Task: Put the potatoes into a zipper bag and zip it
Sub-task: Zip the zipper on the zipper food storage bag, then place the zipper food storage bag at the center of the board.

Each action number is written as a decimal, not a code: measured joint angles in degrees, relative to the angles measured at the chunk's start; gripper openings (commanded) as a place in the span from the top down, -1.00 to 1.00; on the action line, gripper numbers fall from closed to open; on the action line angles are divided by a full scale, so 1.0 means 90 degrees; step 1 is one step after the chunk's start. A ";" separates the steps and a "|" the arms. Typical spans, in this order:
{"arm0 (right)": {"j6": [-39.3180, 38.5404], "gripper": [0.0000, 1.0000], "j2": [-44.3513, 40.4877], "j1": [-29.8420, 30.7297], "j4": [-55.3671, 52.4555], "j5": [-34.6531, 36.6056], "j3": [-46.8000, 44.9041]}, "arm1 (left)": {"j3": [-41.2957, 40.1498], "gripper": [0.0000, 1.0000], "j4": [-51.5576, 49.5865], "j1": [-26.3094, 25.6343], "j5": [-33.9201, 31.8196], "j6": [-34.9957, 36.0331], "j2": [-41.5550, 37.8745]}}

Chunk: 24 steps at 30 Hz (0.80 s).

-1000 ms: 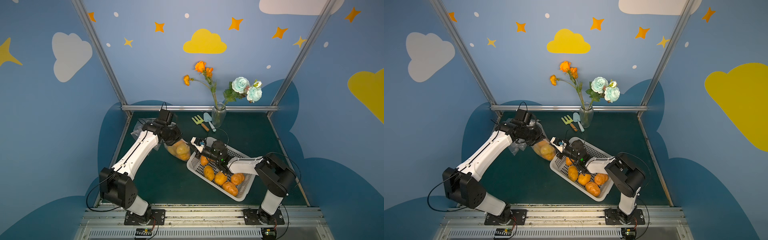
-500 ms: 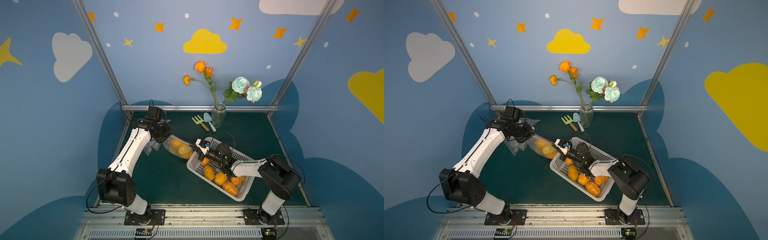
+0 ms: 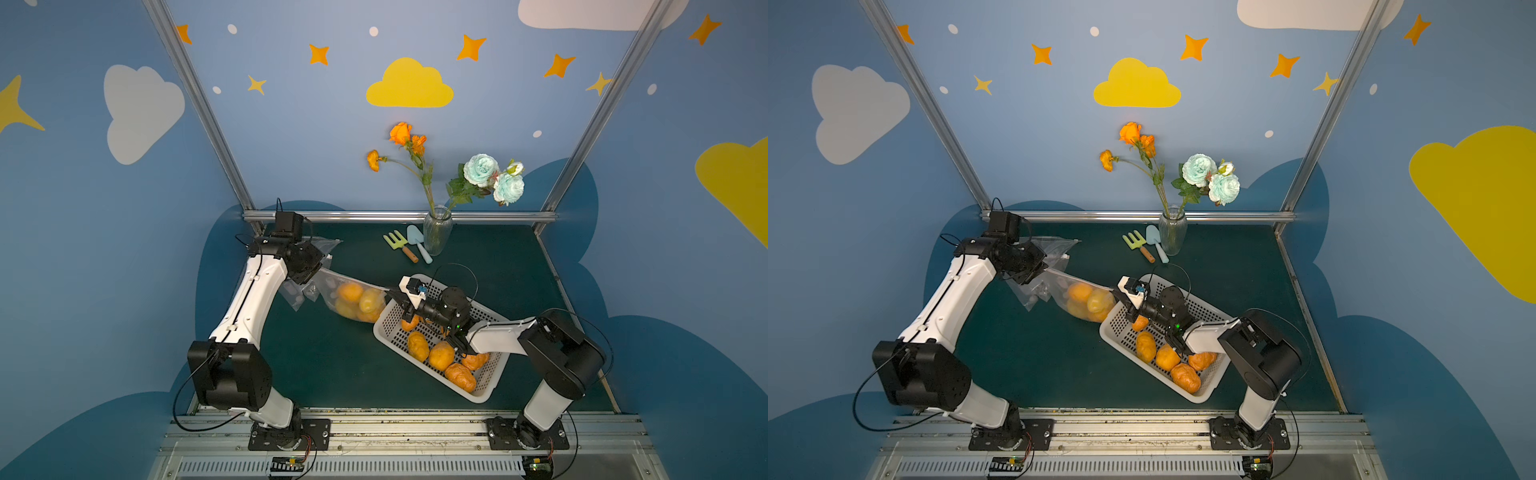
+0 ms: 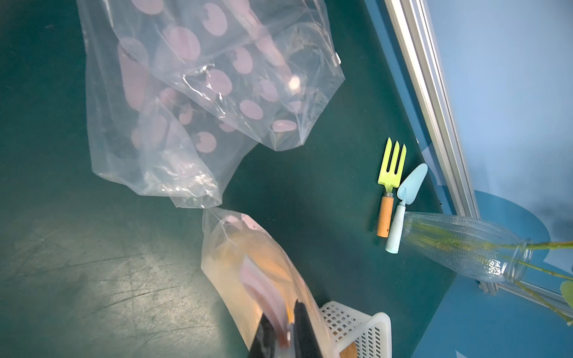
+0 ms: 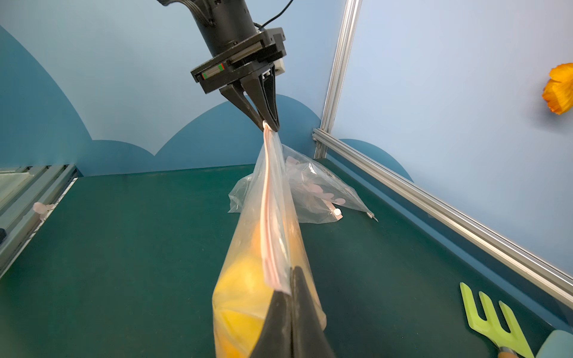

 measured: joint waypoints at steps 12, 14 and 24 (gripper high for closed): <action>0.0408 1.00 0.0000 -0.0248 -0.0053 -0.0202 0.0044 | -0.0007 0.95 0.0068 0.0036 -0.0221 -0.0126 -0.0075; 0.0578 1.00 0.0000 -0.0328 -0.0277 -0.0202 0.0206 | 0.0005 0.96 0.0129 -0.0068 -0.0401 -0.0136 -0.0095; 0.1571 1.00 0.0002 -0.1086 -0.2482 0.0175 0.2074 | 0.1098 0.96 0.0561 -0.0741 -0.1190 -0.0155 0.0260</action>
